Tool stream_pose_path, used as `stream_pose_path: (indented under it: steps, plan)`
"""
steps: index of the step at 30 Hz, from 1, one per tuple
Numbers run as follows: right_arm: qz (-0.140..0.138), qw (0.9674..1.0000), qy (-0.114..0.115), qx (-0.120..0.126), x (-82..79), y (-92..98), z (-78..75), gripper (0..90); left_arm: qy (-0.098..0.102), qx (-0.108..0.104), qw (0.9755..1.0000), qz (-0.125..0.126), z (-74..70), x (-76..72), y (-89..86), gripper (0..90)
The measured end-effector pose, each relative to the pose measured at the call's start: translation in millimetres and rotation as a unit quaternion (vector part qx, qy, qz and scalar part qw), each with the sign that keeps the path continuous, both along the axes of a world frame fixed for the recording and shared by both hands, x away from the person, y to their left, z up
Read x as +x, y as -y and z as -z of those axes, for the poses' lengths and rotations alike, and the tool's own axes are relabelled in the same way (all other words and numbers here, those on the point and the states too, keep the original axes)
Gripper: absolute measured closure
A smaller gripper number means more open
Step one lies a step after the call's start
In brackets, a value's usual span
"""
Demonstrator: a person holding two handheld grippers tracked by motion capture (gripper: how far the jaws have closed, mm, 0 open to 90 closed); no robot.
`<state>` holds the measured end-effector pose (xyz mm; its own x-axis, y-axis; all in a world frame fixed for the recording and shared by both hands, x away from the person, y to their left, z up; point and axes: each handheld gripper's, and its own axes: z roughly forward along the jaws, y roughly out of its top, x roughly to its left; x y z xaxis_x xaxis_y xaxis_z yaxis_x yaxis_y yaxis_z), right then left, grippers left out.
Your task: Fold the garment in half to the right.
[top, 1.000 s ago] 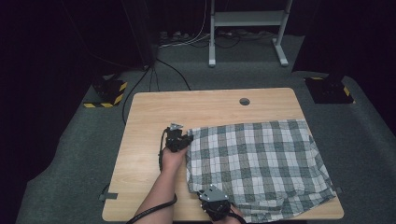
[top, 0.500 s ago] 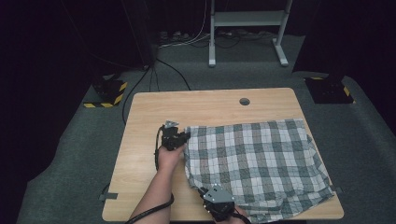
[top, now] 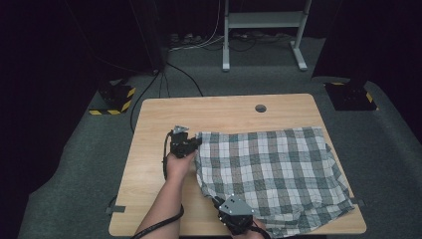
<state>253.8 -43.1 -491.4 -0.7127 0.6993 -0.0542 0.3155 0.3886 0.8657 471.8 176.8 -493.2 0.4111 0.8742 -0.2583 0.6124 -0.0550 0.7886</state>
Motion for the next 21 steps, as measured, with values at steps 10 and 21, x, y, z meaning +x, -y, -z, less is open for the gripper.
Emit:
stream_pose_path:
  steps: [10,21]
  plan:
    - [-0.006,0.9998,0.004,0.017,-4.3,0.3,-5.9,84.7,0.000,-0.003,1.0000,-0.005,0.4,-4.5,-5.6,78.0]
    - [-0.016,0.9998,-0.006,0.011,-5.9,-8.8,5.9,84.7,-0.005,-0.012,0.9999,-0.010,9.8,-8.1,-18.3,78.0]
